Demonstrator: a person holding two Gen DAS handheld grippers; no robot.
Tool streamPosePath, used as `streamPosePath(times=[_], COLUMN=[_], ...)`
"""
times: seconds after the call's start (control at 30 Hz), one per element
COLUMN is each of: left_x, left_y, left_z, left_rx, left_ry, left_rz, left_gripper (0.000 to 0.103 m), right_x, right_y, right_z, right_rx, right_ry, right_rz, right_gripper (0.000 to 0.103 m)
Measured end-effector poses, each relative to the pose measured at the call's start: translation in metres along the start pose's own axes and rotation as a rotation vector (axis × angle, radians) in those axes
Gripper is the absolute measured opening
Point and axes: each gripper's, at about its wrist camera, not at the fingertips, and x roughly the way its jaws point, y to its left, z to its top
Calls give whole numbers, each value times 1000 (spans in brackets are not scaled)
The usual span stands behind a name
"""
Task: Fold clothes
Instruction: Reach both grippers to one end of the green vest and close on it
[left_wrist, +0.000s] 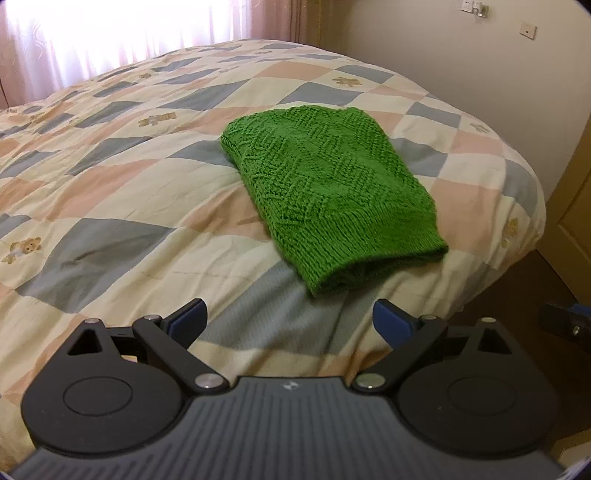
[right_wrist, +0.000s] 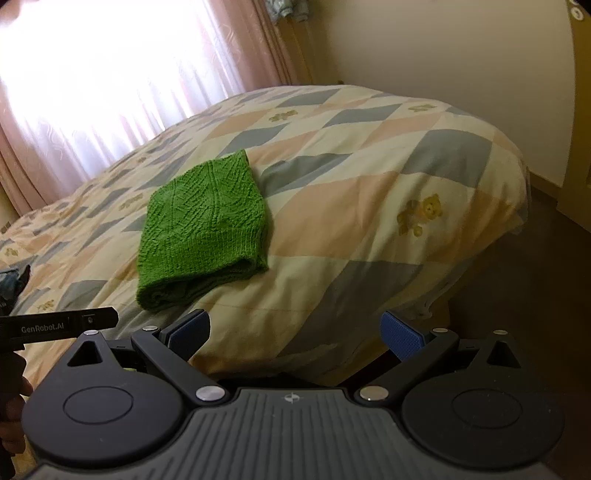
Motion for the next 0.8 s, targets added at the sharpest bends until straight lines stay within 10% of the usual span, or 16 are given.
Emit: streamPosePath(times=[0.37, 0.8], left_x=[36, 164], left_y=[65, 115], left_z=[42, 95], left_rx=[-295, -490], left_ry=[9, 76], left_rz=[-206, -440], left_gripper=[98, 98], right_x=[63, 209], right_y=[-11, -44], right_z=[25, 136], right_rx=[-17, 174], right_ry=[49, 138], right_rz=[95, 497], right_gripper=[101, 101])
